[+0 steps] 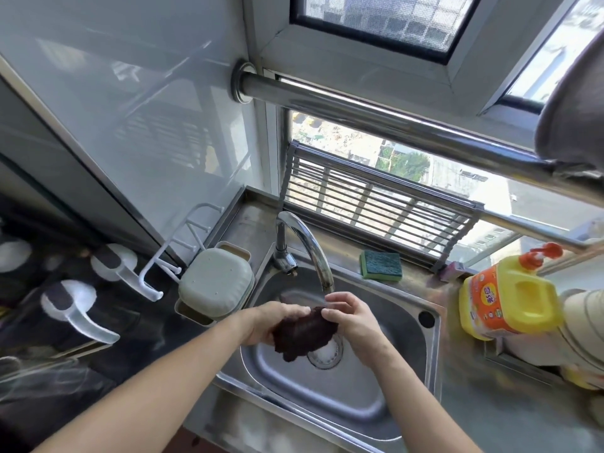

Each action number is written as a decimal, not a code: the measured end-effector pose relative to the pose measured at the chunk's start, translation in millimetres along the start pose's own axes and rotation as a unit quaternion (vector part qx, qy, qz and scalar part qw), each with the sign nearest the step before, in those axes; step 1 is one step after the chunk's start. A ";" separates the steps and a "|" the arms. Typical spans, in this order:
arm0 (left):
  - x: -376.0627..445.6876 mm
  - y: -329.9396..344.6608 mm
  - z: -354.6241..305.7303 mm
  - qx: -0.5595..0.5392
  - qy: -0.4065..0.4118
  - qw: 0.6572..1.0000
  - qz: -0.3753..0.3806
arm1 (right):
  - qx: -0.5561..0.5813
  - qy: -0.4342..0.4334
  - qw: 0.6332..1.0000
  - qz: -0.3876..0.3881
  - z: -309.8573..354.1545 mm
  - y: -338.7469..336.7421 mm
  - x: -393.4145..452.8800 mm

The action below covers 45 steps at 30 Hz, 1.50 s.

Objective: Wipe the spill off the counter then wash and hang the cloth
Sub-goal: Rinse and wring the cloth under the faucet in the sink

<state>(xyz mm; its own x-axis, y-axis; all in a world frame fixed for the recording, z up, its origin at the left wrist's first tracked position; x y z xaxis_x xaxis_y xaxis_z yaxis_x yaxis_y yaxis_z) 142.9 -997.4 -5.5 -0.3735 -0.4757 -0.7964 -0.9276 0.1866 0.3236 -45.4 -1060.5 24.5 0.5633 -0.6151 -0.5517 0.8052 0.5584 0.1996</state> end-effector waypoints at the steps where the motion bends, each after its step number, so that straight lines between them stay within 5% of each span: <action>1: 0.3 -1.4 -1.2 -0.008 0.015 0.999 -0.028 | -0.007 -0.003 0.999 -0.037 1.6 -1.6 -1.2; 6: 5.3 -12.6 -8.9 0.010 0.114 0.965 -0.235 | -0.260 -0.015 0.932 -0.254 13.2 -14.5 -11.5; 13: -0.3 1.2 -10.7 0.110 -0.004 0.938 -0.329 | -0.165 -0.072 0.979 -0.097 23.3 2.7 -9.1; 17: -11.9 14.4 -24.5 0.241 0.050 0.906 -0.344 | -0.157 -0.012 0.983 -0.096 18.1 5.9 -5.8; 22: -15.6 43.4 -27.5 0.268 0.199 0.917 -0.220 | 0.098 0.016 0.988 -0.115 19.9 10.7 -8.1; 25: -11.0 61.1 -18.9 0.250 0.242 0.928 -0.132 | 0.150 -0.003 0.985 -0.089 28.7 17.1 -15.6; 32: -14.6 53.3 -18.4 0.279 0.253 0.854 -0.358 | 0.167 -0.107 0.972 -0.124 31.2 17.1 -25.8; 36: -25.1 41.4 -20.2 0.341 0.220 0.816 -0.412 | 0.064 -0.141 0.972 -0.178 28.7 14.5 -31.2; 41: -33.4 28.2 -23.9 0.324 0.261 0.837 -0.357 | -0.344 -0.109 0.899 -0.246 28.2 10.1 -29.7; 43: -31.8 22.7 -23.8 0.353 0.272 0.824 -0.350 | -0.362 -0.093 0.903 -0.210 23.7 9.1 -24.6; 45: -27.4 16.9 -21.9 0.373 0.271 0.804 -0.376 | -0.270 -0.071 0.951 -0.132 19.5 12.2 -21.5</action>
<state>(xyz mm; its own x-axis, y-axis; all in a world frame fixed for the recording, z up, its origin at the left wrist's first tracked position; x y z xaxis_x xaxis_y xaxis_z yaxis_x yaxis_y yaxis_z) 137.6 -1000.1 32.9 0.1639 -0.9618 -0.2191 -0.7104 0.0391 -0.7027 -44.1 -1051.3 54.6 0.4056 -0.8209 -0.4020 0.7313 0.5553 -0.3960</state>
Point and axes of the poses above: each hand's wrist, its own x-axis towards the middle knuckle, its own y-axis out of the palm, z = x × y, the point moved 3 cm from there along x, towards the middle knuckle, and after that the axes turned 12 degrees about z, right-handed, at the moved point
